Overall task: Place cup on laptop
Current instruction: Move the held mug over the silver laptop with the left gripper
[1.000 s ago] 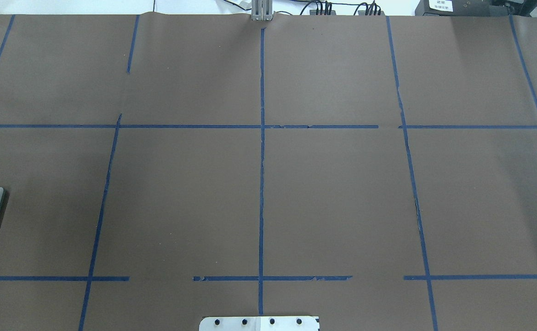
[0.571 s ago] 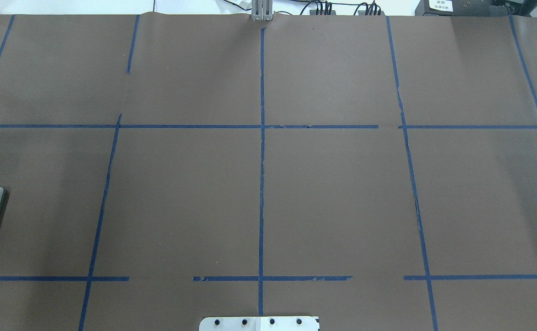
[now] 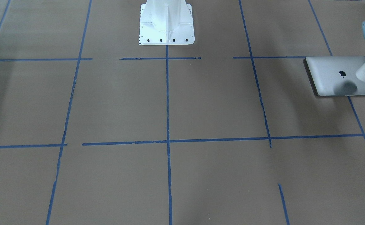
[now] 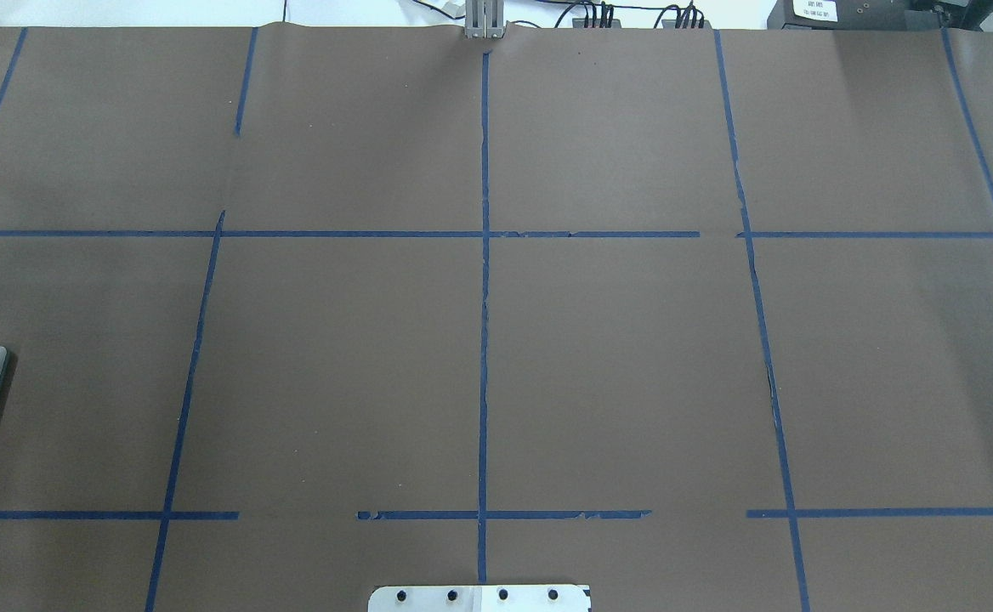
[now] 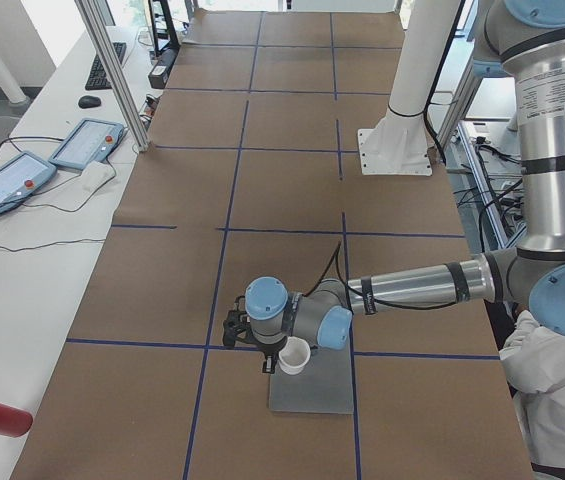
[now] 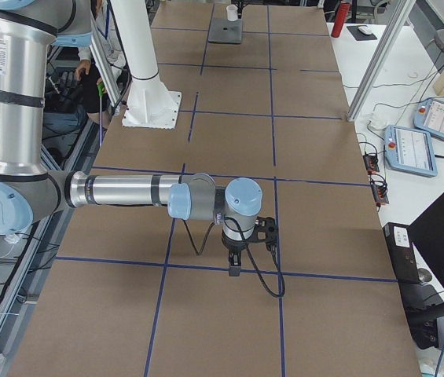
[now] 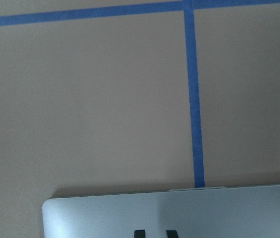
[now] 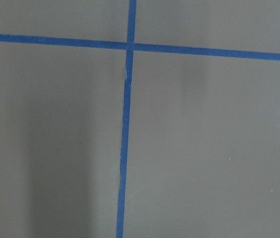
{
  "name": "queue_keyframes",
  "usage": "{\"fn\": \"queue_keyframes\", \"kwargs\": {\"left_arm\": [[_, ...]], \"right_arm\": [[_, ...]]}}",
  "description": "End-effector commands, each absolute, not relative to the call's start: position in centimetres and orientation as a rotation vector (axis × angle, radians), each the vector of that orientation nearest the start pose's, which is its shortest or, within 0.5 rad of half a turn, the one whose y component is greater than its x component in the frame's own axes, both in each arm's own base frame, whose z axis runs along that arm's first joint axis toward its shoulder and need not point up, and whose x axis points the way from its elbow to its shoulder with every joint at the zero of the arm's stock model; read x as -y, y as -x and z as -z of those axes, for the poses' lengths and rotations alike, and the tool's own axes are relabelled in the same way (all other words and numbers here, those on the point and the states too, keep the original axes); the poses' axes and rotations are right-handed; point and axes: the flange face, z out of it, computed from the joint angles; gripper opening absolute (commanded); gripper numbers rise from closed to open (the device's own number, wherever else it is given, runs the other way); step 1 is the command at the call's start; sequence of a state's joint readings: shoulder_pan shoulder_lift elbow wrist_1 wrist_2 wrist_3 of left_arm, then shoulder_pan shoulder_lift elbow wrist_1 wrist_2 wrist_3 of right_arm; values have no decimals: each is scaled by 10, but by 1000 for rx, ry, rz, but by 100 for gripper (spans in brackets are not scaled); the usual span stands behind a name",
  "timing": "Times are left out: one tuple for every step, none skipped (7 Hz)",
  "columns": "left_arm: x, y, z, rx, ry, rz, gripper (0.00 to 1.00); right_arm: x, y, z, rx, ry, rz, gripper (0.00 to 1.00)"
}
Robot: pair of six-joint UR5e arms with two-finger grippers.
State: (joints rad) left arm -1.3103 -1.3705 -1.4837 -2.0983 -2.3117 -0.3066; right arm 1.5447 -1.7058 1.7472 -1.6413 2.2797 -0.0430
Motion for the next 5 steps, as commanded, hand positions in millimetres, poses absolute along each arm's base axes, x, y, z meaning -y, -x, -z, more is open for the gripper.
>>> {"fn": "queue_keyframes", "kwargs": {"left_arm": [[398,-66,-737,-790,-5,-43,0],[396,-74,-738,-791,10,-45,0],[394,-78,-738,-791,17,-53,0],[394,-80,-739,-790,19,-60,3],[393,-81,-739,-790,19,-63,32]], "right_arm": [[434,-57,-646,709,22,56,100],[434,-57,-646,710,22,56,100],[434,-57,-646,709,22,56,100],[434,-57,-646,710,22,56,100],[434,-57,-646,710,22,56,100]]}}
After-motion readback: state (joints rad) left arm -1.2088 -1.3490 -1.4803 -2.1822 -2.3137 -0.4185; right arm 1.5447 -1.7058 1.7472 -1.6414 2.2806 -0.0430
